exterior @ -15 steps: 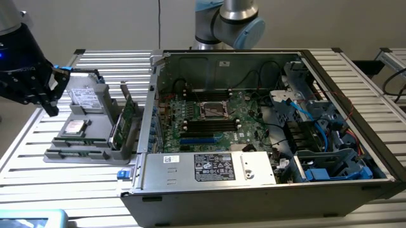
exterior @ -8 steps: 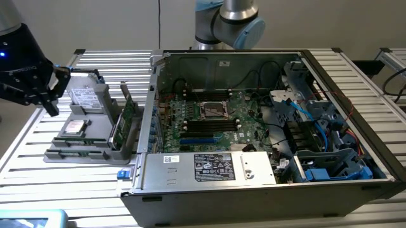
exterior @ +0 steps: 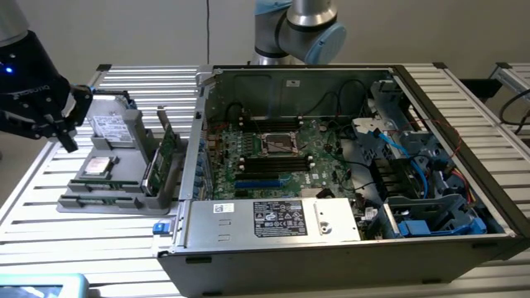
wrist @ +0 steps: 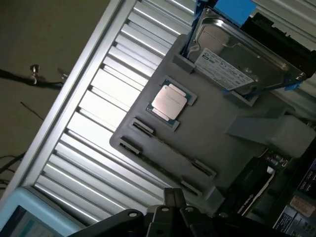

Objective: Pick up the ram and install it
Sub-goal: 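Pick up the ram and move it above insertion slot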

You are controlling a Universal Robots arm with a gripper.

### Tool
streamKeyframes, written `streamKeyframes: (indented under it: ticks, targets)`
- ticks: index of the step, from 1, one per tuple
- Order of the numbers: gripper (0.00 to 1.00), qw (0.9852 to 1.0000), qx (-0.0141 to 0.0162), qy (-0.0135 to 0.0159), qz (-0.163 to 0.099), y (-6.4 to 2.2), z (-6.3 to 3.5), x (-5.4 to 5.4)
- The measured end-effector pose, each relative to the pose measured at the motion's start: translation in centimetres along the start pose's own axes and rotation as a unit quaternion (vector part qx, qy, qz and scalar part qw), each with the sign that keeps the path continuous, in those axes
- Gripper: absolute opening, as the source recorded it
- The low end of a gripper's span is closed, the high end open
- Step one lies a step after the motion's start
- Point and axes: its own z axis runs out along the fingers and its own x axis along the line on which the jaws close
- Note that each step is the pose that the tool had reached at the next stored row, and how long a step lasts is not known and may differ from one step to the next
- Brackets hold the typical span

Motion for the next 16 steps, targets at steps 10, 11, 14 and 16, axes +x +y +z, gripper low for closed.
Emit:
streamKeyframes:
  ticks: [10,11,14,16]
  targets:
    - [0.11,0.9959,0.0006,-0.0023,-0.091,0.00,0.05,0.00]
    - [0.11,0.9950,0.0006,-0.0026,-0.100,0.00,0.06,0.00]
    - [0.11,0.9918,0.0008,-0.0033,-0.127,0.00,0.10,0.00]
    - [0.11,0.9894,0.0009,-0.0036,-0.145,0.00,0.14,0.01]
